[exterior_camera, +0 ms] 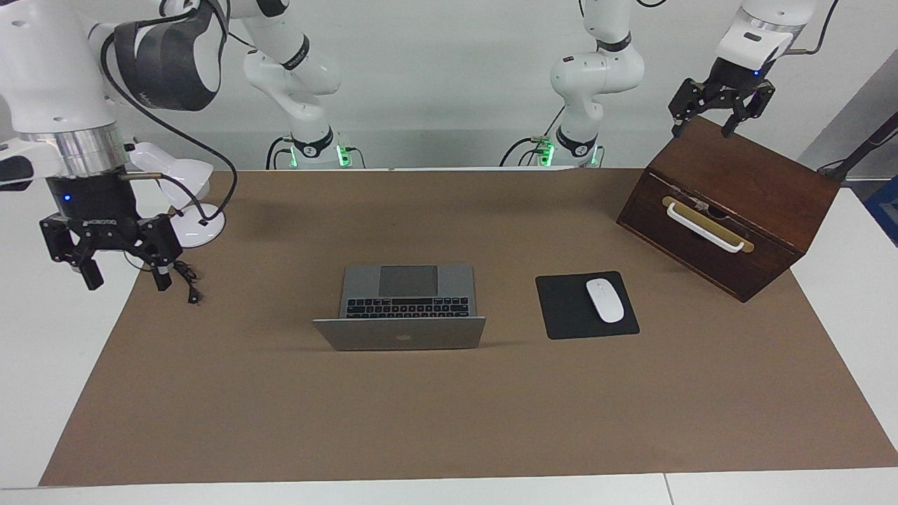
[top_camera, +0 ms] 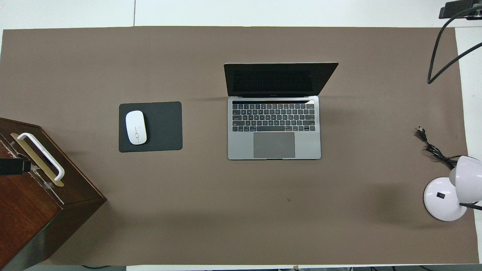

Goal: Close laptop with both arms

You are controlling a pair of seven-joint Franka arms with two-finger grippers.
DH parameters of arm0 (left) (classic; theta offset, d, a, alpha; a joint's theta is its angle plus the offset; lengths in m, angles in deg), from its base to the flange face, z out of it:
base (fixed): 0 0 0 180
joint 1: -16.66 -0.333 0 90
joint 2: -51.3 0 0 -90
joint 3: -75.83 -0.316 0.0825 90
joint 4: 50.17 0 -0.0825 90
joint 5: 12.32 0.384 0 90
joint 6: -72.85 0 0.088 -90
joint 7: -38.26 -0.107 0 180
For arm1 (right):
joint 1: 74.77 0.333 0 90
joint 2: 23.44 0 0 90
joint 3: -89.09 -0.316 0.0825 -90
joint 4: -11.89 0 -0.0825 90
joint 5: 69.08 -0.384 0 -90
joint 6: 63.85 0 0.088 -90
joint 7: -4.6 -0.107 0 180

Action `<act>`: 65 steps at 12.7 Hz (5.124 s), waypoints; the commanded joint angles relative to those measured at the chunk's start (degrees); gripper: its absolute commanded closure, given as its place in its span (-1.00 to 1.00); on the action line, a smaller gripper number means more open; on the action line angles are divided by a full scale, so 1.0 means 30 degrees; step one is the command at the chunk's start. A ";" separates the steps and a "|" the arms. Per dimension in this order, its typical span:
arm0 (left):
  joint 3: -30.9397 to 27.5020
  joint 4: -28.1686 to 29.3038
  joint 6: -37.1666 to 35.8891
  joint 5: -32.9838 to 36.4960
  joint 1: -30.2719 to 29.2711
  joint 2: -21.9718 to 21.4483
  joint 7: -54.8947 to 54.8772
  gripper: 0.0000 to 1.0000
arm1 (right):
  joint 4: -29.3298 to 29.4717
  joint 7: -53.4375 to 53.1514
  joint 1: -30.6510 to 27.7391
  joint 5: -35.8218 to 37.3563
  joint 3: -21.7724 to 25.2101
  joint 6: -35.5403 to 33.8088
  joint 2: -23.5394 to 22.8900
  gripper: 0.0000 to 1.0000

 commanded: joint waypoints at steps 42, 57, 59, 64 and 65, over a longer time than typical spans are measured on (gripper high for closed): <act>0.1051 1.0413 2.8591 -0.2627 1.1410 0.6482 0.3820 1.00 | 0.4875 -0.9042 0.9287 0.2115 0.0254 0.1596 -0.6832 1.00; 0.1022 1.2640 3.7798 -0.2510 1.3461 1.1468 0.3526 1.00 | 0.4670 -0.8870 0.8677 0.2437 0.0372 -0.1533 -0.7009 1.00; 0.1022 1.2640 3.7798 -0.2598 1.3695 1.1468 0.3643 1.00 | 0.4670 -0.8869 0.8648 0.2816 0.0402 -0.2413 -0.6979 1.00; 0.0993 1.3604 3.7798 -0.2627 1.4312 1.1263 0.3526 1.00 | 0.4729 -0.8956 0.8647 0.2790 0.0812 -0.4026 -0.6892 1.00; 0.0993 1.3838 3.7798 -0.2627 1.4312 1.1234 0.3497 1.00 | 0.4729 -0.8986 0.8676 0.2702 0.0783 -0.4202 -0.6833 1.00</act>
